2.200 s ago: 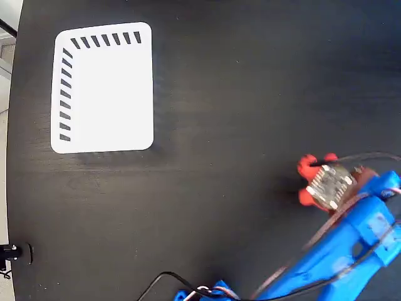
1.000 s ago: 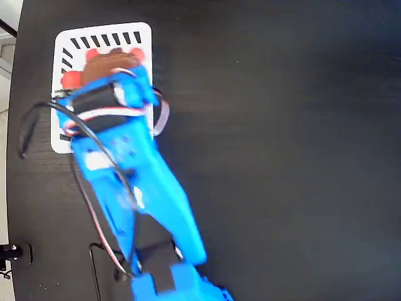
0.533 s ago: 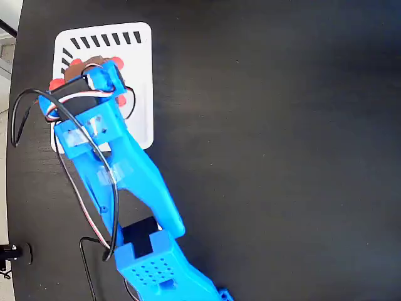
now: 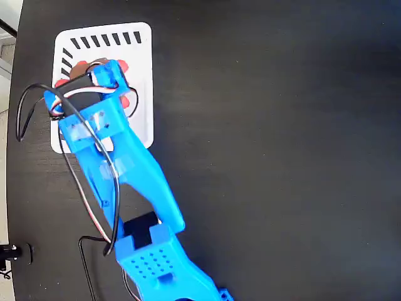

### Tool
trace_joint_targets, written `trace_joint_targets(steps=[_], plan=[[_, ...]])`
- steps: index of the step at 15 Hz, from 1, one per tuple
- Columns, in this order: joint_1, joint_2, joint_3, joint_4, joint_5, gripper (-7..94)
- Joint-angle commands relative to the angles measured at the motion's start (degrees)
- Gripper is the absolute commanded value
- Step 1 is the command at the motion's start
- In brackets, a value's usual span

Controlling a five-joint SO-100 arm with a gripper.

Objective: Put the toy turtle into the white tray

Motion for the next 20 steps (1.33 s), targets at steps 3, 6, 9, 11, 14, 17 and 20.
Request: trace_joint_targets(steps=[3, 6, 9, 11, 14, 17, 20], plan=[[-0.8, 2.4, 0.4, 0.1, 0.7, 54], [-1.1, 2.1, 2.0, 0.2, 0.7, 64], [-1.4, 2.2, 2.3, 0.4, 1.2, 64], [-1.5, 3.3, 2.0, 0.4, 1.8, 63], [-1.5, 8.3, 0.7, 0.4, 2.0, 37], [-1.3, 13.5, 1.0, 0.4, 1.9, 0], [-0.3, 27.1, 11.5, -5.7, 3.2, 0]])
